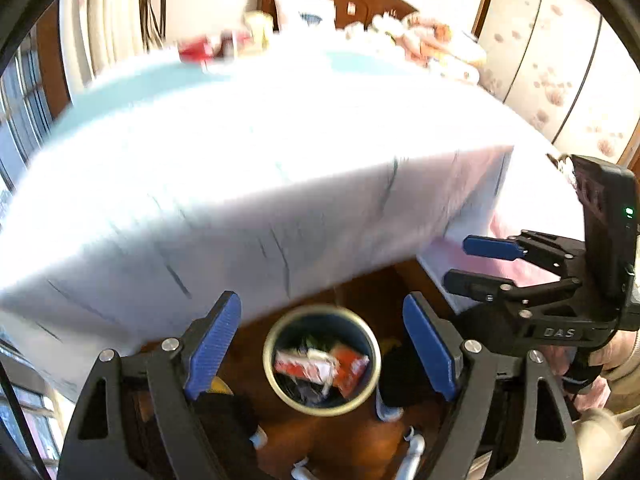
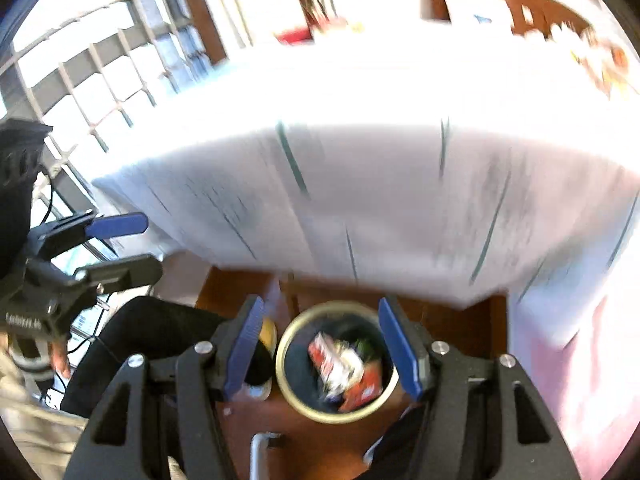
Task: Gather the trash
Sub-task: 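Raise both open tools from the bin back toward the table, then grasp the red paper with the left tool while the right tool grasps the beige block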
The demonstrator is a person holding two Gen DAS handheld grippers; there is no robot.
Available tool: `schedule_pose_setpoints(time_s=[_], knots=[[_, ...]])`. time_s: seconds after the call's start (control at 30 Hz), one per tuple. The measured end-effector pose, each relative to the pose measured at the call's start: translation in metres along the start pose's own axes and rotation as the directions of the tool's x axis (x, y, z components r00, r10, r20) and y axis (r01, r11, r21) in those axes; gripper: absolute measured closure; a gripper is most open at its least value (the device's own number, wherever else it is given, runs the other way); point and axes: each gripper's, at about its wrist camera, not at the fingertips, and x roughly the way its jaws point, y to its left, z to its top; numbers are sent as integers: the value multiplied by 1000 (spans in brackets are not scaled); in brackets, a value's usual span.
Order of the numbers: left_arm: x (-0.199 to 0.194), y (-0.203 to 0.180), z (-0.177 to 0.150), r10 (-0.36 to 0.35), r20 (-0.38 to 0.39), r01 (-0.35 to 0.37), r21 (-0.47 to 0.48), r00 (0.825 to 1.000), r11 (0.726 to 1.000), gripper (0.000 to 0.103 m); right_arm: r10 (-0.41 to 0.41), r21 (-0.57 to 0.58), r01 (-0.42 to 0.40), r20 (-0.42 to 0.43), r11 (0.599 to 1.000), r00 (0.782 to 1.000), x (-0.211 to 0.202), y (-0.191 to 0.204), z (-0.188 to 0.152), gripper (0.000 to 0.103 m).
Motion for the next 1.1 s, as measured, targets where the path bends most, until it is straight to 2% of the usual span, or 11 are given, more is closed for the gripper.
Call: schedule_pose_setpoints(time_s=[0.1, 0.2, 0.4, 0.53, 0.7, 0.87, 1.0, 1.1], knots=[[-24, 1, 31, 41, 32, -42, 18, 999, 999, 21, 19, -55, -14, 84, 998, 996, -31, 9, 28, 43], [-40, 9, 67, 49, 39, -50, 10, 998, 999, 21, 24, -102, -10, 144, 995, 989, -52, 18, 56, 43], [-53, 33, 144, 120, 48, -120, 4, 992, 993, 21, 48, -127, -25, 183, 992, 982, -64, 24, 126, 43], [-43, 56, 193, 123, 32, -122, -13, 992, 992, 21, 44, -127, -19, 200, 992, 979, -62, 20, 168, 43], [-11, 91, 249, 143, -4, -143, -13, 990, 990, 21, 30, -117, -8, 185, 993, 982, -29, 3, 229, 43], [37, 126, 296, 159, -38, -160, -40, 987, 986, 21, 22, -62, -14, 133, 998, 991, 30, -22, 285, 43], [80, 154, 324, 166, -59, -170, -55, 984, 984, 21, 16, -54, -11, 87, 998, 996, 82, -31, 309, 43], [113, 174, 339, 166, -88, -172, -67, 982, 983, 29, 11, -51, -9, 48, 999, 999, 124, -33, 320, 43]])
